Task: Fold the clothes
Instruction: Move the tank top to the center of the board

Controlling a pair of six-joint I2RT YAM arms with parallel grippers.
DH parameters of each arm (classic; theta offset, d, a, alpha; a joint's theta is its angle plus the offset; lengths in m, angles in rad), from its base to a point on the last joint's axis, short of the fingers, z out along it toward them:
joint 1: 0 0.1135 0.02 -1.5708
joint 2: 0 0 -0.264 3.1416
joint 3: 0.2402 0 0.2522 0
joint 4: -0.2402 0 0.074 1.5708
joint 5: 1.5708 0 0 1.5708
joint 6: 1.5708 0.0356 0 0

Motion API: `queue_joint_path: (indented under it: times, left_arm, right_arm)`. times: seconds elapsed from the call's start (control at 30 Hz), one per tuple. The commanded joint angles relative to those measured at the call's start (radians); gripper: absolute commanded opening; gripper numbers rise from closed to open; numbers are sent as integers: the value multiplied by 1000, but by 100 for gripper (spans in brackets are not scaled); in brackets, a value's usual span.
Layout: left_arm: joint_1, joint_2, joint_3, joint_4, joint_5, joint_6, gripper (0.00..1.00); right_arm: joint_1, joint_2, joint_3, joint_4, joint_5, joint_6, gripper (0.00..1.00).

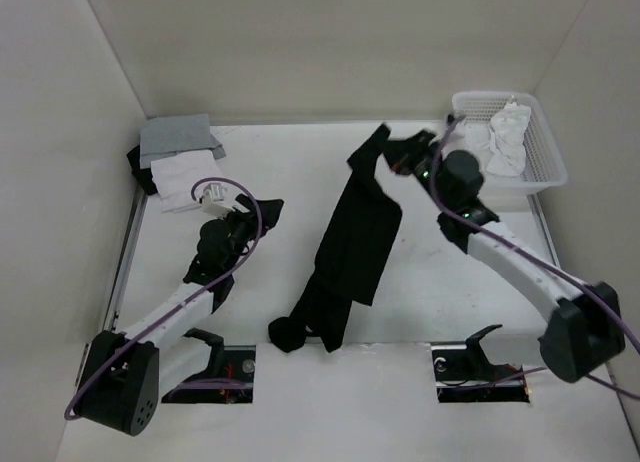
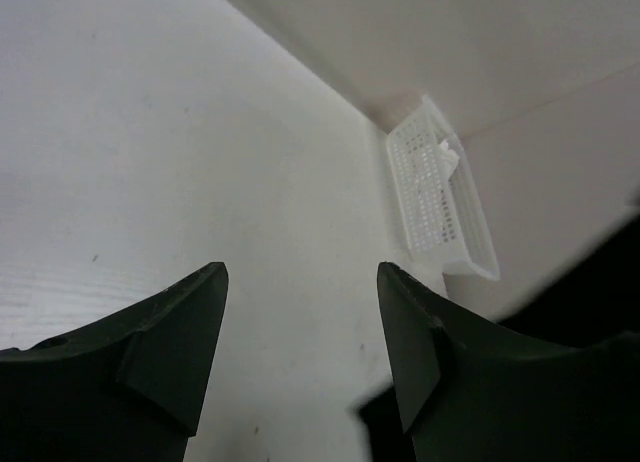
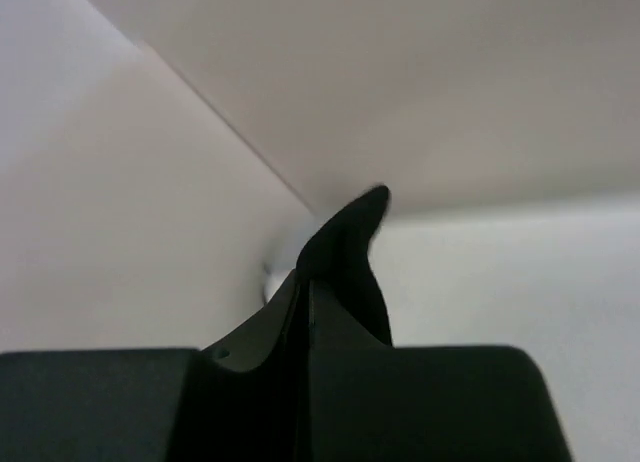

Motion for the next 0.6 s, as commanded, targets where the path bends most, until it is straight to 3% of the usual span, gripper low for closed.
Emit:
queue_joint_path:
  times: [0.0, 0.1, 0.2, 0.47, 0.5, 0.57]
  left_arm:
    - [-9, 37, -53, -69, 15, -18, 61]
    - [-48, 135, -69, -59, 42, -11, 64]
    - [-119, 253, -45, -24, 111, -8, 64]
    - [-288, 398, 8, -7, 139, 3, 59]
    - [-300, 418, 20, -3, 141, 6, 55]
    - [-317, 461, 57, 10, 134, 23, 32]
  right_arm:
    - [20, 91, -324, 212, 11, 176, 3]
    - [32, 97, -574, 353, 17, 248, 2]
    - [22, 51, -706, 363, 9, 259, 2]
    - [-73, -29, -771, 292, 14, 224, 2]
    - [-81, -27, -764, 292, 8, 224, 2]
    - [-78, -17, -742, 288, -4, 224, 2]
